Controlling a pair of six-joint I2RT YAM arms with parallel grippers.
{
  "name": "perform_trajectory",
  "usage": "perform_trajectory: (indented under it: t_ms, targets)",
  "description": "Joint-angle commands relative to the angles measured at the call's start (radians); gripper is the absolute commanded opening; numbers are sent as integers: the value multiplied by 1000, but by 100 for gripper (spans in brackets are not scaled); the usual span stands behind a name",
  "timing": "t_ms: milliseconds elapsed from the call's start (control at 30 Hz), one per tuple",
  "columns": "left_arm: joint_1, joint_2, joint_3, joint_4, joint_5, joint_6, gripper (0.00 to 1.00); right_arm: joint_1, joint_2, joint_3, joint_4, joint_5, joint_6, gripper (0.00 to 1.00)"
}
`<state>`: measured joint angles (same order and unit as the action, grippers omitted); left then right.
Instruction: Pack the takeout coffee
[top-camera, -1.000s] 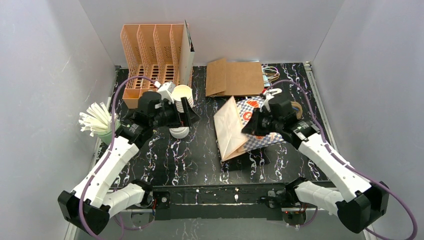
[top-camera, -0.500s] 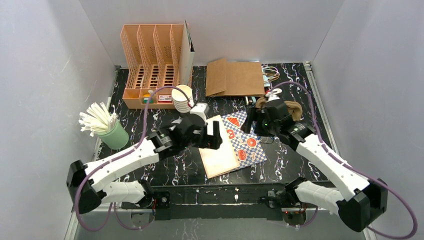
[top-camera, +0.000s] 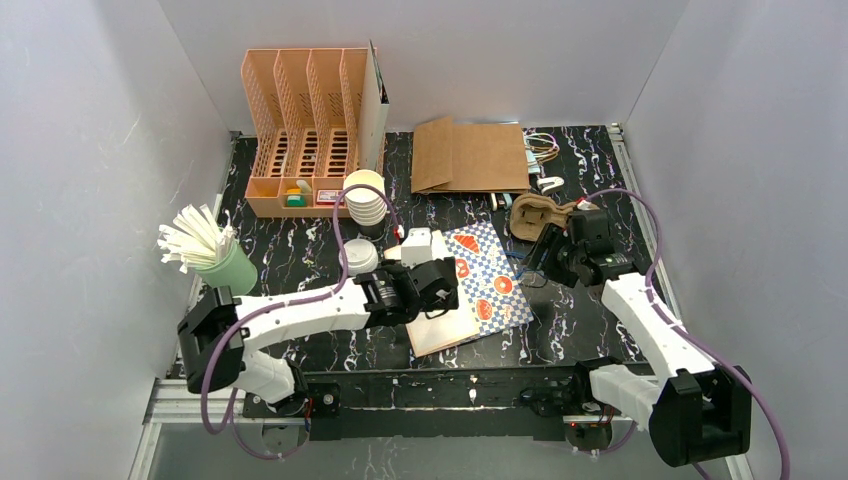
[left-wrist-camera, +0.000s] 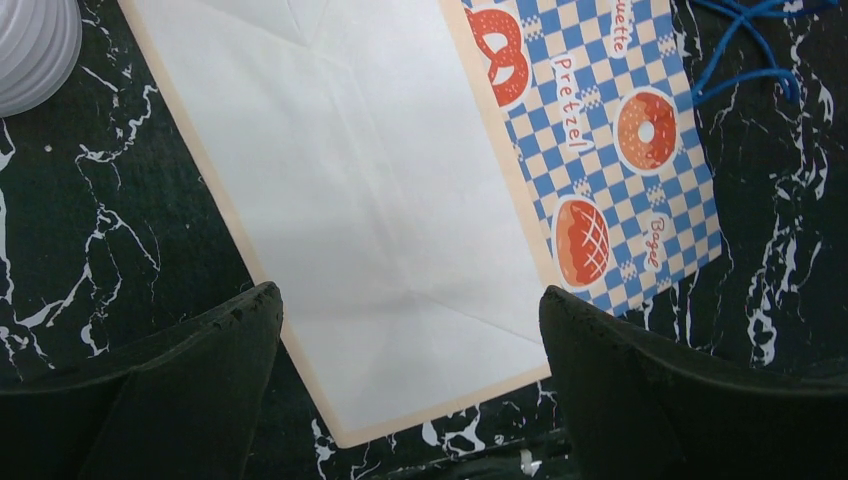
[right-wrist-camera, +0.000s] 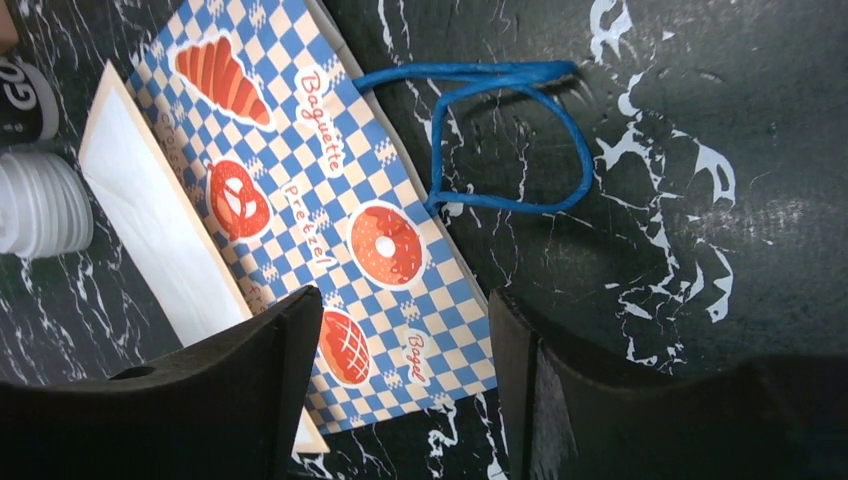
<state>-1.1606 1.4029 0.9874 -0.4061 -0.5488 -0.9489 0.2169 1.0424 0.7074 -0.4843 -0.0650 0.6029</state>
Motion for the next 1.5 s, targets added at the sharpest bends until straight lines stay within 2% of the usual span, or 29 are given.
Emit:
perform_trajectory:
  t_ms: [0, 67, 233, 333, 433, 533, 667, 900, 1067, 1300, 1400, 1467]
  targets:
    - [-4, 52, 55, -16, -150, -80, 98, -6, -36, -16, 137, 95, -12, 67]
    - [-4, 78, 68, -12, -157, -81, 98, -6, -23, -16, 168, 95, -4, 62]
    - [-4, 123, 77, 31, -174, -98, 98, -6, 49, -11, 187, 161, 144, 63]
    - [-4, 152, 82, 57, -176, -107, 98, -5, 42, -63, 257, 214, 239, 62]
    - [-4, 190, 103, 61, -181, -114, 98, -6, 32, -113, 332, 255, 303, 56]
    - [-4, 225, 125, 64, -182, -111, 98, -6, 50, -129, 386, 267, 312, 55]
    - [-5, 264, 155, 60, -197, -102, 98, -7, 123, -98, 371, 297, 315, 55]
    - [-5, 294, 158, 47, -235, -158, 98, -7, 206, -96, 430, 318, 340, 54]
    - [-4, 339, 187, 34, -241, -152, 98, -6, 240, -70, 428, 318, 337, 39]
    - [-4, 387, 218, 25, -287, -184, 98, -7, 235, -69, 456, 283, 306, 32]
    - [-4, 416, 253, 3, -297, -182, 98, -6, 244, -64, 436, 295, 317, 35]
    - [-4, 432, 269, -24, -305, -190, 98, -6, 250, -66, 431, 314, 325, 46]
